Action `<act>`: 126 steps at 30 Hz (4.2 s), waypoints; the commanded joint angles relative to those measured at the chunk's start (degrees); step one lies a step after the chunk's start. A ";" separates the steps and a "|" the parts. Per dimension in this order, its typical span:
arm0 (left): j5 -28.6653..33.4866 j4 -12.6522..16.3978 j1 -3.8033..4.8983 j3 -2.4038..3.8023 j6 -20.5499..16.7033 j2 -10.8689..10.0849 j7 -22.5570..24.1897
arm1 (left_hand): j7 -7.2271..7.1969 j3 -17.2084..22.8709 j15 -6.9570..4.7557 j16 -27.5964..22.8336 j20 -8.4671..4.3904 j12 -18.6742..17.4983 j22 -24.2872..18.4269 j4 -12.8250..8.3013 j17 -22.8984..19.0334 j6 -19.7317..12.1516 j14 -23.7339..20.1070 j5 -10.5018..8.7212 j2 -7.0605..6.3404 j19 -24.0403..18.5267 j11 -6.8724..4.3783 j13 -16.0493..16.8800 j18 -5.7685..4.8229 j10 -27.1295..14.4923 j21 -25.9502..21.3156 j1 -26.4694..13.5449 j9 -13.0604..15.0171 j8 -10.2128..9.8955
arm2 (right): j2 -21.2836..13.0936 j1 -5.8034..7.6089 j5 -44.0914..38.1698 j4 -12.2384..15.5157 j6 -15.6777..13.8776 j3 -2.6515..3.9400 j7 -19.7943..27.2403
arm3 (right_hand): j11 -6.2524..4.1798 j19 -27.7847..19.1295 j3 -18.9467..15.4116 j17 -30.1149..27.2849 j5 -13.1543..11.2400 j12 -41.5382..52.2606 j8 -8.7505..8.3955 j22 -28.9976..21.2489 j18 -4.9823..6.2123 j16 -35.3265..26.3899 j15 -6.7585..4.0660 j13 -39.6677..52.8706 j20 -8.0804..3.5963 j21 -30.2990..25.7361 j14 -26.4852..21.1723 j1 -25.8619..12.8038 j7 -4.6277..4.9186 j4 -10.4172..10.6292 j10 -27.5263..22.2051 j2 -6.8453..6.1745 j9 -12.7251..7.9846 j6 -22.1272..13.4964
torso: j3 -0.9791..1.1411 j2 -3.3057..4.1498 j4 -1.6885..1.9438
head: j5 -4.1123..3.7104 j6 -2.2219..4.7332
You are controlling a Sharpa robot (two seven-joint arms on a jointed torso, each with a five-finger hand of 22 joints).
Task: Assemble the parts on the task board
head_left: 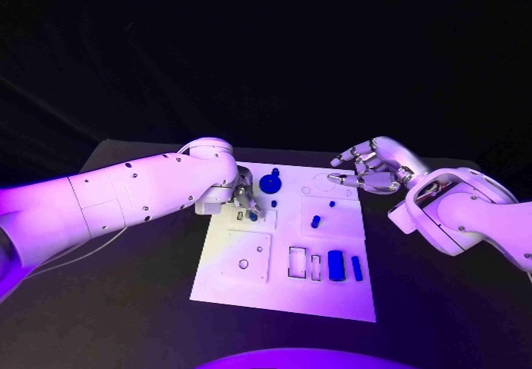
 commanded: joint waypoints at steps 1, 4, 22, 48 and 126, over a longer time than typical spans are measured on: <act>0.10 0.16 -0.07 -0.03 0.86 0.04 -3.06 | 0.06 -0.89 -0.31 0.37 -0.32 0.42 12.14 -0.07 15.07 0.45 6.02 0.18 -0.11 3.44 -0.12 0.08 -0.99 0.47 0.19 -0.67 0.11 -0.35 | -0.03 -0.04 -0.61 0.12 0.53 0.00 0.16 | -0.47 0.10 -0.35 5.99 -0.15 -0.14 0.37 4.56 0.94 -0.29 -0.43 -0.10 -0.37 -0.31 3.78 -0.53 -0.19 0.05 -0.04 -0.09 -0.07 0.17 | -0.01 -0.01 0.02 | -0.01 -0.01; -0.03 0.20 -0.07 -0.02 0.73 0.00 -3.06 | 0.03 -1.50 -0.33 0.37 -0.34 0.46 12.22 -0.05 15.07 0.54 6.02 0.18 -0.11 3.50 -0.14 0.10 -1.00 0.50 0.23 -0.94 0.19 -0.36 | -0.03 -0.04 -0.62 0.12 0.52 0.00 0.16 | -0.47 0.10 -0.35 5.99 -0.15 -0.14 0.37 4.56 0.94 -0.29 -0.43 -0.10 -0.37 -0.31 3.78 -0.53 -0.19 0.05 -0.04 -0.09 -0.07 0.17 | -0.02 0.02 0.03 | -0.01 0.00; -0.04 1.28 -0.06 0.19 -1.32 -0.63 -2.91 | -0.18 -6.63 -0.49 0.37 -0.49 0.59 12.21 0.07 15.07 0.81 6.02 0.20 -0.16 3.50 -0.31 0.16 -1.00 0.53 0.20 -2.73 0.92 -0.31 | -0.03 -0.04 -0.62 0.11 0.50 0.00 0.20 | -0.47 0.08 -0.41 6.04 -0.15 -0.15 0.38 4.54 0.94 -0.27 -0.43 -0.11 -0.37 -0.35 3.79 -0.61 -0.18 0.07 -0.06 -0.09 -0.08 0.15 | 0.03 -0.05 0.03 | 0.07 0.15; 0.91 5.59 1.86 3.55 -7.22 -4.43 -2.37 | 2.48 -10.12 1.32 -0.45 -0.38 -7.81 8.00 -0.06 14.01 -3.93 5.66 0.24 1.25 -0.05 1.94 -8.50 0.13 -5.45 -2.26 2.48 -2.43 -6.39 | -0.05 -0.05 -0.62 -0.44 0.45 0.00 0.20 | -0.47 0.08 -0.41 6.04 -0.15 -0.15 0.38 4.54 0.94 -0.27 -0.43 -0.11 -0.37 -0.35 3.79 -0.61 -0.18 0.07 -0.06 -0.09 -0.08 0.15 | -0.03 0.00 0.07 | 0.28 1.37; 0.61 -11.52 1.47 1.76 -4.97 1.97 -1.55 | 3.05 -12.50 1.91 0.00 0.41 -8.64 7.83 -0.60 14.59 -0.78 5.86 0.21 5.01 -0.15 2.48 -10.92 0.21 -6.27 -2.68 8.69 -9.27 -11.88 | 0.43 -0.21 -0.62 -0.52 0.55 0.00 0.41 | -0.48 0.06 -0.57 5.94 0.05 -0.07 0.48 4.51 0.96 -0.34 -0.44 -0.05 -0.39 -0.49 3.77 -0.80 -0.20 0.03 0.01 0.11 -0.11 0.08 | 0.04 0.00 -0.01 | 0.22 1.44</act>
